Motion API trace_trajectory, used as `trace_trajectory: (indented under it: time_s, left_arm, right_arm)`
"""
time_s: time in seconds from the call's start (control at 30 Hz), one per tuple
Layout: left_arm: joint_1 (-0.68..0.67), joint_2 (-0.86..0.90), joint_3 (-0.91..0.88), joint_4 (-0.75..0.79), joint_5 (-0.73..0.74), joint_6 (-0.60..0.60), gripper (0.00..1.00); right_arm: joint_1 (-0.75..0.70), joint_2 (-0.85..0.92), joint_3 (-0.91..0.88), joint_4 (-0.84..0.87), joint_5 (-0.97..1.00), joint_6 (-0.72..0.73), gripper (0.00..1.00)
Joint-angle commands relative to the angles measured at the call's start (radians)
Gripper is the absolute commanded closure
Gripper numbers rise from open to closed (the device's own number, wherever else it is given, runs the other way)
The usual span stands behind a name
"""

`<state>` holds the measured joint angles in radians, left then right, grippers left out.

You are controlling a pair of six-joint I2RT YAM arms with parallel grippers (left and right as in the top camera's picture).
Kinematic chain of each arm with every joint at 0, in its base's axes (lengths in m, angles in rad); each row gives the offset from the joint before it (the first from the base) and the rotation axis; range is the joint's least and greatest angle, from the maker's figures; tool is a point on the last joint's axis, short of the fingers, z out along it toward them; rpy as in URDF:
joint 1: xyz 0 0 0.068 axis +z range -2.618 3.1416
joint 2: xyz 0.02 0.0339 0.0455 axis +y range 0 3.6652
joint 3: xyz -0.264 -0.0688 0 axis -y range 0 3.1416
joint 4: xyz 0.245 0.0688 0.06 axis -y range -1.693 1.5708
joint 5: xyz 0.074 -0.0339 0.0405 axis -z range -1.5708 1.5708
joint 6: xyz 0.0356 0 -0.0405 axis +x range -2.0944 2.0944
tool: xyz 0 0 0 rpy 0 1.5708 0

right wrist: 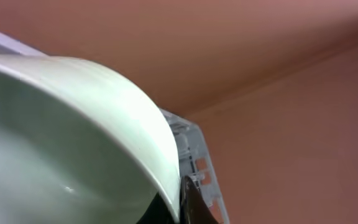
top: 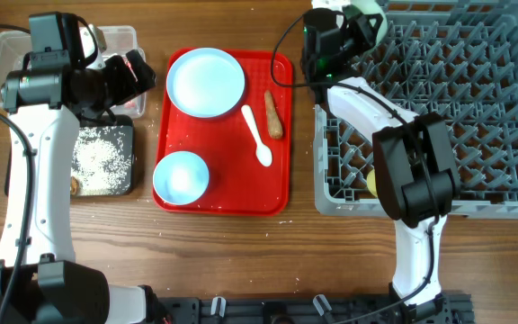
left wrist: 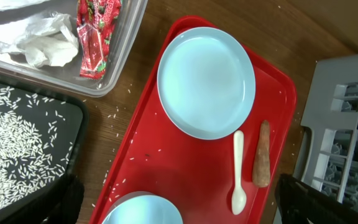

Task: Sort waste into correct bins and load items into the dishwasher rack
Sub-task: 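Place the green bowl into the back of the dish rack, release, then move the right gripper to the blue bowl and grasp it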

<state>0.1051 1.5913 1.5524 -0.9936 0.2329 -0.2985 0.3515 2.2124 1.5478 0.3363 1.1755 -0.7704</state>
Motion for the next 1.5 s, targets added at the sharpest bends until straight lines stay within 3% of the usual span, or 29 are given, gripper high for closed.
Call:
trace_trajectory:
  time_s: [0.0, 0.13, 0.2, 0.3, 0.4, 0.47, 0.63, 0.83, 0.93, 1.0, 1.1, 1.2, 1.3, 1.37, 1.47]
  left_arm:
    - [0.005, 0.000, 0.006, 0.001, 0.001, 0.002, 0.00]
    - [0.005, 0.000, 0.006, 0.001, 0.001, 0.002, 0.00]
    - [0.005, 0.000, 0.006, 0.001, 0.001, 0.002, 0.00]
    - [0.005, 0.000, 0.006, 0.001, 0.001, 0.002, 0.00]
    - [0.005, 0.000, 0.006, 0.001, 0.001, 0.002, 0.00]
    - [0.005, 0.000, 0.006, 0.001, 0.001, 0.002, 0.00]
    - [0.005, 0.000, 0.006, 0.001, 0.001, 0.002, 0.00]
    - [0.005, 0.000, 0.006, 0.001, 0.001, 0.002, 0.00]
    - [0.005, 0.000, 0.006, 0.001, 0.001, 0.002, 0.00]
    - [0.005, 0.000, 0.006, 0.001, 0.001, 0.002, 0.00]
    - [0.005, 0.000, 0.006, 0.001, 0.001, 0.002, 0.00]
    - [0.005, 0.000, 0.006, 0.001, 0.001, 0.002, 0.00]
    - [0.005, 0.000, 0.006, 0.001, 0.001, 0.002, 0.00]
    - [0.005, 0.000, 0.006, 0.001, 0.001, 0.002, 0.00]
    - [0.005, 0.000, 0.006, 0.001, 0.001, 0.002, 0.00]
  right_arm:
    - [0.003, 0.016, 0.008, -0.060, 0.026, 0.101, 0.96]
    - [0.029, 0.016, 0.008, -0.061, 0.026, 0.087, 0.93]
    - [0.057, 0.016, 0.008, -0.062, 0.043, 0.085, 0.78]
    - [0.084, 0.016, 0.008, -0.061, 0.077, 0.062, 0.67]
    - [0.107, 0.016, 0.008, -0.061, 0.091, 0.063, 0.36]
    - [0.121, 0.016, 0.008, -0.061, 0.090, 0.063, 0.24]
    - [0.153, 0.003, 0.008, -0.057, 0.089, 0.105, 0.00]
    - [0.234, -0.138, 0.008, -0.059, -0.025, 0.172, 0.00]
    - [0.285, -0.222, 0.008, -0.168, -0.048, 0.267, 0.00]
    - [0.323, -0.265, 0.008, -0.344, -0.157, 0.382, 0.01]
    - [0.376, -0.311, 0.008, -0.700, -0.544, 0.708, 0.00]
    - [0.382, -0.317, 0.008, -0.858, -0.927, 0.974, 0.00]
    - [0.381, -0.312, 0.000, -0.895, -1.404, 1.221, 0.04]
    - [0.397, -0.298, -0.019, -0.858, -1.480, 1.331, 0.10]
    - [0.441, -0.256, -0.052, -0.846, -1.428, 1.443, 0.24]
